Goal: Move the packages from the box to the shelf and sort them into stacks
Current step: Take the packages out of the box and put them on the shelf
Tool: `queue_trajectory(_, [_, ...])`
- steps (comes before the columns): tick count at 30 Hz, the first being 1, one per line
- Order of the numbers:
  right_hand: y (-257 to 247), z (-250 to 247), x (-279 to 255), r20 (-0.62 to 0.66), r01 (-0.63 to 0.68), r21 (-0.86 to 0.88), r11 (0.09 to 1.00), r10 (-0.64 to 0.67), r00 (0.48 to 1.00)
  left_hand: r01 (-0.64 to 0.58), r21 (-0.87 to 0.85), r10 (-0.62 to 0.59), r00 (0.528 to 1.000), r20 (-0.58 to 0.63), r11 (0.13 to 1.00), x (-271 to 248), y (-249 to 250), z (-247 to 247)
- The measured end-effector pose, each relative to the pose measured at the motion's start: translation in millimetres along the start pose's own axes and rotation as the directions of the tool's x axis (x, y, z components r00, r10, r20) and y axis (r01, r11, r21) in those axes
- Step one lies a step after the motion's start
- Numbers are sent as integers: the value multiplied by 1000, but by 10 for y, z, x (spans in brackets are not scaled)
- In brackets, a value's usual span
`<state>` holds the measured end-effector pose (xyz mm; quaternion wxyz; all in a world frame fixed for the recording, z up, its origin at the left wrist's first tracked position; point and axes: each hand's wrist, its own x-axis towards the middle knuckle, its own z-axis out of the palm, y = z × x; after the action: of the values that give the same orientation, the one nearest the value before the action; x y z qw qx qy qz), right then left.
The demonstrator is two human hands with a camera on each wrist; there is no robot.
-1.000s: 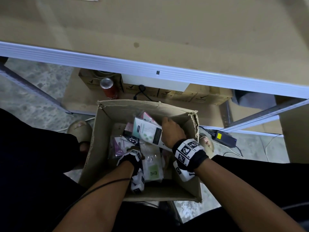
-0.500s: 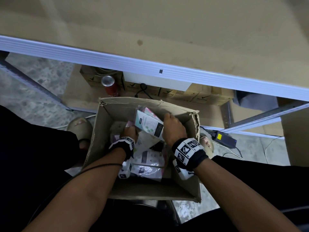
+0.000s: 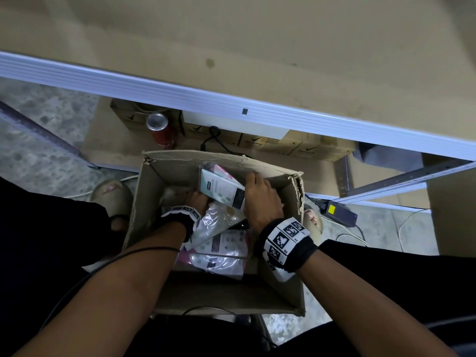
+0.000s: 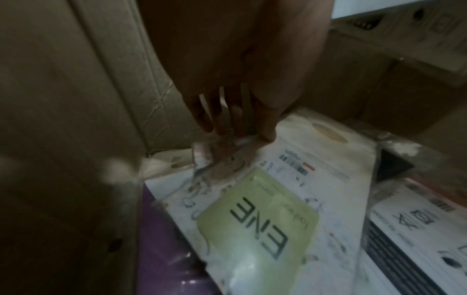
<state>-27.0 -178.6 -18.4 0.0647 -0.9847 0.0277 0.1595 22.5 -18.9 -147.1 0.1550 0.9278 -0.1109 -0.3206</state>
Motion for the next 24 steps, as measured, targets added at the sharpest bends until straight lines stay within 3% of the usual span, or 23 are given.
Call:
queue_trajectory(4, [-2, -9, 25, 14, 0, 12, 1000, 0, 1000, 29, 65, -29, 1000, 9, 997, -87, -53, -5])
queue_trajectory(10, [-29, -20, -18, 8, -8, 20, 1000, 8, 1000, 66, 49, -62, 995, -73, 997, -279, -91, -44])
queue_trajectory(20, [-119, -31, -251, -21, -17, 1, 1000, 17, 1000, 171, -42, -169, 985, 36, 984, -611, -85, -158])
queue_trajectory(24, [-142, -132, -363, -73, -24, -30, 999, 22, 997, 130, -83, -123, 989, 85, 988, -722, -20, -288])
